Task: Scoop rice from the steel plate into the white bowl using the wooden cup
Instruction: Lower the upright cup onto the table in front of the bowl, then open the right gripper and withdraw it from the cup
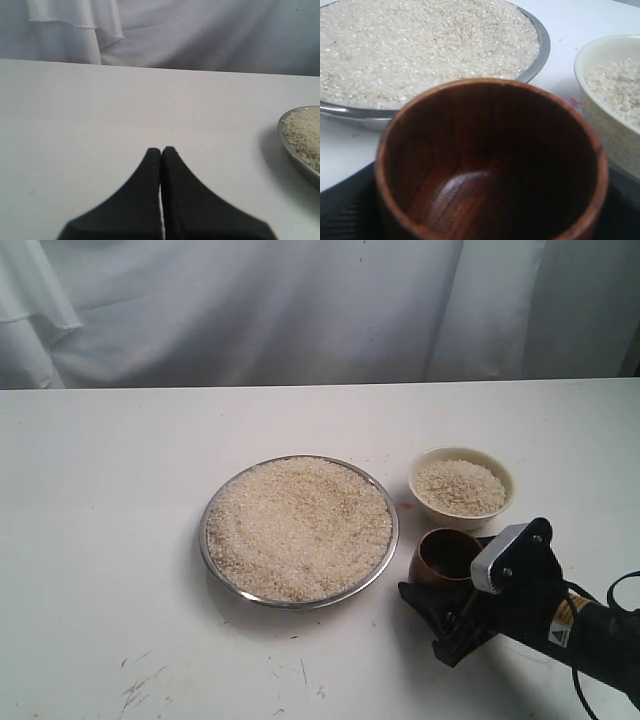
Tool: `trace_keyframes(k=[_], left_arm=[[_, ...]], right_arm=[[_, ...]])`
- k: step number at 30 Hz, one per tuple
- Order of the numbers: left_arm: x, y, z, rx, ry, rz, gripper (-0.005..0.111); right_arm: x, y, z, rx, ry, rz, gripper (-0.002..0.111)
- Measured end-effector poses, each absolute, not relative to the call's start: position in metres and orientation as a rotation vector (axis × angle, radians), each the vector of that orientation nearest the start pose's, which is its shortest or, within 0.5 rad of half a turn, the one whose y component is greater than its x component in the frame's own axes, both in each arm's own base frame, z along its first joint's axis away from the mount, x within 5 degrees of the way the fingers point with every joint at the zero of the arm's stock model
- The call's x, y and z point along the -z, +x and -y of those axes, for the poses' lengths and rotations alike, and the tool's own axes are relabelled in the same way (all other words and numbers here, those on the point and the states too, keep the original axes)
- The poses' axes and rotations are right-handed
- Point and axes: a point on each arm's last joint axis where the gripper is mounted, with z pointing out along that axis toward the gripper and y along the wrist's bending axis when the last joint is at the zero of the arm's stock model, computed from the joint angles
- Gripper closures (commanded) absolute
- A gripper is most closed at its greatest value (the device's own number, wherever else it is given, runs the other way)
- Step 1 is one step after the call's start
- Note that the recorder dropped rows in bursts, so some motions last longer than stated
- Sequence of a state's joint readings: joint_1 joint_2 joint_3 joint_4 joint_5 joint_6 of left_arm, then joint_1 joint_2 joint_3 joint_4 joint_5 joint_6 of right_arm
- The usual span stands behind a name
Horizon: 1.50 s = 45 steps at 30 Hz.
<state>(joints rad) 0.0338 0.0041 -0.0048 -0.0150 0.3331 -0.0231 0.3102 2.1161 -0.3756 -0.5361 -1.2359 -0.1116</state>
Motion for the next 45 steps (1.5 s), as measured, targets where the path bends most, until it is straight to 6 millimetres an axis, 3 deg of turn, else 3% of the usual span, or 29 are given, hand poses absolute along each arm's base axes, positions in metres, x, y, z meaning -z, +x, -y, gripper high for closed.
trace_keyframes(k=[22, 36, 45], left_arm=[[-0.185, 0.054, -0.001, 0.007, -0.061, -1.815, 0.107], [-0.185, 0.054, -0.001, 0.007, -0.061, -1.815, 0.107], [-0.185, 0.054, -0.001, 0.007, -0.061, -1.815, 0.107]], right_arm=[[-0.054, 0.23, -0.114, -0.492, -0.812, -1.865, 0.027], [-0.054, 0.229, -0.115, -0.494, -0.829, -1.857, 0.009], [-0.07, 0.231, -0.117, -0.507, -0.828, -1.798, 0.009]])
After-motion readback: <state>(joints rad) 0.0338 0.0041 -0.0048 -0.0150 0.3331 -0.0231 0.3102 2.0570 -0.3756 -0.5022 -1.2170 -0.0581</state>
